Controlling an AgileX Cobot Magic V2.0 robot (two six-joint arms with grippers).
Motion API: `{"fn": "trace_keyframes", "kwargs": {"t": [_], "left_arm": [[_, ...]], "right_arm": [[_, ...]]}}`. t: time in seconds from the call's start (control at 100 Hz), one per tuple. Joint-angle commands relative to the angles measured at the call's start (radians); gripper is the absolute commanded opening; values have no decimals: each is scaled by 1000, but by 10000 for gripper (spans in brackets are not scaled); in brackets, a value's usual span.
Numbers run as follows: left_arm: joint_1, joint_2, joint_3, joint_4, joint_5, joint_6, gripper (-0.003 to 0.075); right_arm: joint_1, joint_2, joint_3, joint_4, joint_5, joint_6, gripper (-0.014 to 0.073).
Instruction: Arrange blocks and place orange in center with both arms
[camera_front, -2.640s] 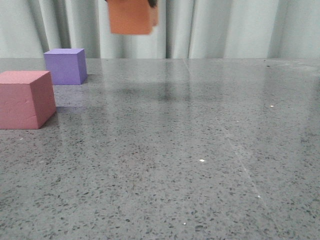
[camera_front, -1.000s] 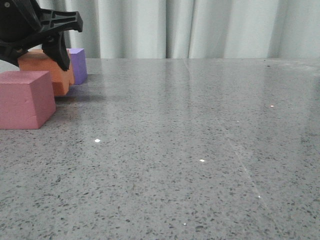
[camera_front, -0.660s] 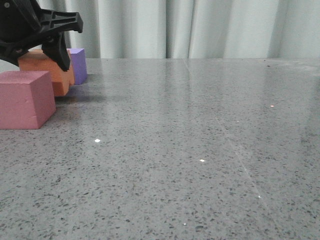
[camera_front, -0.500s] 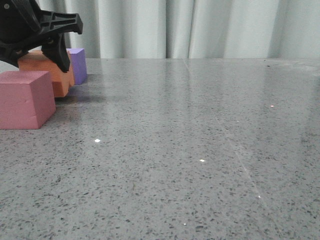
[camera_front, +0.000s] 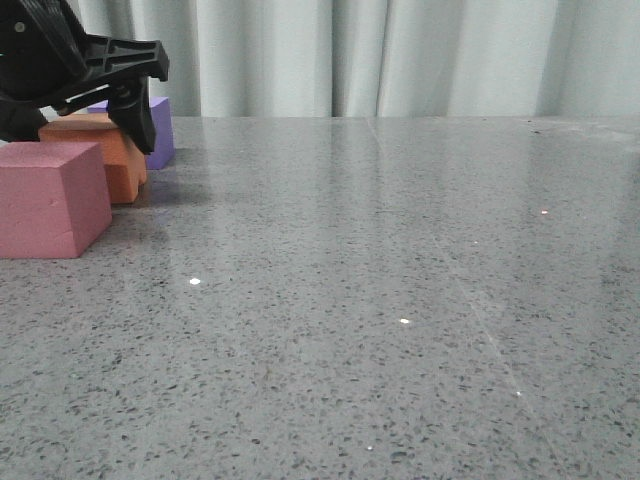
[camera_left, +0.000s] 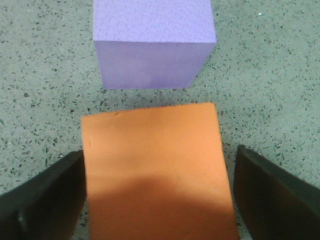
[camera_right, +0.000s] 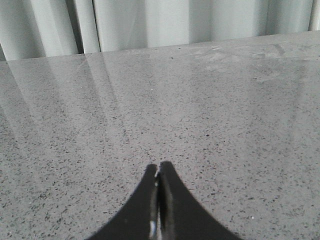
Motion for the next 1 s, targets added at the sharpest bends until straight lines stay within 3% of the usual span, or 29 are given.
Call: {"fn": "trace_keyframes", "kwargs": {"t": [0.0,0.62,0.99], "left_arm": [[2,-36,-24,-2,-47,0,593],[2,-134,-28,-4,-26,27,593],[2,-405,-23,45,62,78,579]], "right_arm": [[-6,-24,-14,2,-80,-6,-119],[-6,-24,-14,2,-80,-6,-119],[-6,-24,-14,2,-80,-6,-119]]}}
